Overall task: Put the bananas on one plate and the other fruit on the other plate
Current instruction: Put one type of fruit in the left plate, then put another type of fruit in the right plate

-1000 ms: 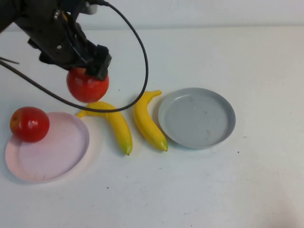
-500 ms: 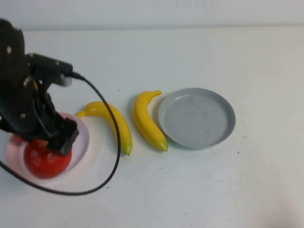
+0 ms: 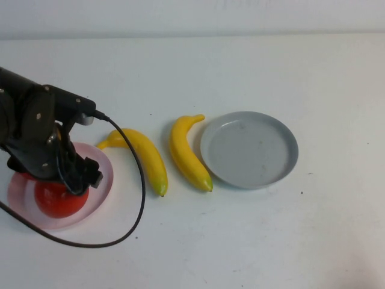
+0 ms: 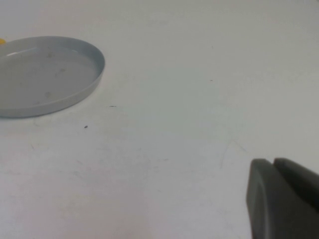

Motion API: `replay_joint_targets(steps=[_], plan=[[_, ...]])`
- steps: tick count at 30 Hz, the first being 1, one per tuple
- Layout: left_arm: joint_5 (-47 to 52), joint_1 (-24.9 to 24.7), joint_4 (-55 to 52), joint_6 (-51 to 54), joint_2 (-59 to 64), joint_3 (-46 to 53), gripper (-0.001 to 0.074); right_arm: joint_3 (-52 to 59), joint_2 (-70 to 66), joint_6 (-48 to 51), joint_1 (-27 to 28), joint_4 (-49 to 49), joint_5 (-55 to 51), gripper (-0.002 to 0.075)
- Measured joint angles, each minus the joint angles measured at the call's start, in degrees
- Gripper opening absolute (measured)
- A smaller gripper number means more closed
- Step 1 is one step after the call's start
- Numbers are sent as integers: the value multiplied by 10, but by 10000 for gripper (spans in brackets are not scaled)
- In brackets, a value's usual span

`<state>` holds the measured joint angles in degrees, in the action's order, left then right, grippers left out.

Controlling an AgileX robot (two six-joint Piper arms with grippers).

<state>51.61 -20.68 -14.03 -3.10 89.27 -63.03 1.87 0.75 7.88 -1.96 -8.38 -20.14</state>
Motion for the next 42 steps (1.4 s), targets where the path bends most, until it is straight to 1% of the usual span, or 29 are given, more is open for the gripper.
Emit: replay_joint_targets(steps=[6, 11, 17, 21, 25, 27, 31, 32, 33, 34, 36, 37, 40, 41, 42], plan=[[-6, 0, -8, -5, 33, 0, 571, 0, 0, 0, 0, 0, 0, -18], [-9, 0, -9, -6, 35, 0, 664, 0, 0, 0, 0, 0, 0, -18], [-4, 0, -39, -6, 31, -1, 668, 0, 0, 0, 0, 0, 0, -18], [23, 0, -41, -6, 6, -28, 668, 0, 0, 0, 0, 0, 0, -18], [59, 0, 8, -2, -29, -78, 668, 0, 0, 0, 0, 0, 0, -18], [80, 0, 42, 21, -51, -96, 668, 0, 0, 0, 0, 0, 0, -18], [106, 0, 94, 49, -103, -104, 664, 0, 0, 0, 0, 0, 0, -18], [112, 0, 102, 50, -115, -104, 647, 0, 0, 0, 0, 0, 0, -18], [119, 0, 106, 50, -133, -104, 613, 0, 0, 0, 0, 0, 0, -18], [127, 0, 110, 50, -145, -104, 563, 0, 0, 0, 0, 0, 0, -18], [143, 0, 112, 48, -177, -104, 438, 0, 0, 0, 0, 0, 0, -18], [151, 0, 112, 48, -193, -104, 340, 0, 0, 0, 0, 0, 0, -18], [154, 0, 114, 46, -246, -90, 120, 0, 0, 0, 0, 0, 0, -18], [148, 0, 114, 45, -263, -77, 78, 0, 0, 0, 0, 0, 0, -18], [142, 0, 114, 43, -285, -66, 55, 0, 0, 0, 0, 0, 0, -18]])
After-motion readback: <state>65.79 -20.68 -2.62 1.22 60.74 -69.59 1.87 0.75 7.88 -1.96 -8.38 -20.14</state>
